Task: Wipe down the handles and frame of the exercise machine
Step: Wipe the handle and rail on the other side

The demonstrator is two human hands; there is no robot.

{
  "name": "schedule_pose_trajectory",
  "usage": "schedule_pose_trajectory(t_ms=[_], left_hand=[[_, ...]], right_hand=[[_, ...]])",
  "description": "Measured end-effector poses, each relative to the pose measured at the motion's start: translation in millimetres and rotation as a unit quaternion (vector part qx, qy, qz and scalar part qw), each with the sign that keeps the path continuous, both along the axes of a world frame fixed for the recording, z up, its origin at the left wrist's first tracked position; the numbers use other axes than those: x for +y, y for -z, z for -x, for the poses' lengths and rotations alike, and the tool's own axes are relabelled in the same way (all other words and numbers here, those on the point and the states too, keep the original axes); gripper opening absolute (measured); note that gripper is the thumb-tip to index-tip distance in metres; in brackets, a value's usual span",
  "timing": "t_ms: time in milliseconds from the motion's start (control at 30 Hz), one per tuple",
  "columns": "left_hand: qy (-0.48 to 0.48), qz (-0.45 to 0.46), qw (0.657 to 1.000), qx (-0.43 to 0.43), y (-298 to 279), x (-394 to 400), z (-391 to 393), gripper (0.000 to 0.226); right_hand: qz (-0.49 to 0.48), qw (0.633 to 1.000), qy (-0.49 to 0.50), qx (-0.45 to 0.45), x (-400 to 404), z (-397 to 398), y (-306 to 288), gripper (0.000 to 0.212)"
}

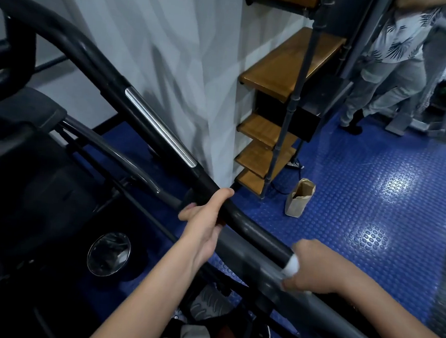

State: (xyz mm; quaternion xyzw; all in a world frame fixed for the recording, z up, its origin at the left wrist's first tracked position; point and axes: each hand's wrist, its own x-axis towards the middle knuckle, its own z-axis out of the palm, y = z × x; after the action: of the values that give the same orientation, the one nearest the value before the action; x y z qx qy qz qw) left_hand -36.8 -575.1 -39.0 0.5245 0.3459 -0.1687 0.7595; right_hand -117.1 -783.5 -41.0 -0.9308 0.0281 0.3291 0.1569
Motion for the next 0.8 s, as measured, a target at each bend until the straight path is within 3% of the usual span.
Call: schedule_pose_trajectory(t_ms=[133,267,333,433,467,567,600,700,800], left_hand=[[0.003,0.001,1.0,0.009,2.8,-3.0,-2.4,0.102],[0.003,-0.022,1.0,0.003,4.3,-5.4,-2.6,0.104],[0.011,0.0,1.0,-0.001,4.9,-8.0,-3.6,0.105],[0.013,0.031,0.999,-0.012,5.3,-12.9,-2.6,0.104],[0.013,0.037,0.999,-0.013,7.0,-13.8,-2.3,0.095],[0.03,0.1,0.995,0.002,7.2,-17.1,-0.1,0.03],[0.034,0.126,0.991,0.014,4.9,-18.0,1.3,0.021],[0.063,0.155,0.985,0.038,2.4,-16.9,2.0,0.019],[0.115,0.13,0.985,0.023,2.6,-14.8,0.4,0.009]], right_hand=[[-0.05,0.993,0.031,-0.102,53.3,-39.4,1.1,0.032],[-0.054,0.986,0.045,-0.151,85.8,-57.5,6.2,0.041],[-0.055,0.988,0.055,-0.133,73.1,-49.3,6.2,0.045],[-0.108,0.992,0.067,-0.016,29.6,-21.4,5.5,0.043],[-0.13,0.989,0.065,0.032,14.1,-11.2,5.4,0.042],[-0.204,0.967,0.07,0.133,-19.9,9.5,5.8,0.052],[-0.23,0.958,0.074,0.154,-24.7,10.5,5.8,0.052],[-0.276,0.938,0.098,0.183,-15.8,-2.6,-1.0,0.037],[-0.256,0.95,0.138,0.11,21.7,-26.0,-4.0,0.034]])
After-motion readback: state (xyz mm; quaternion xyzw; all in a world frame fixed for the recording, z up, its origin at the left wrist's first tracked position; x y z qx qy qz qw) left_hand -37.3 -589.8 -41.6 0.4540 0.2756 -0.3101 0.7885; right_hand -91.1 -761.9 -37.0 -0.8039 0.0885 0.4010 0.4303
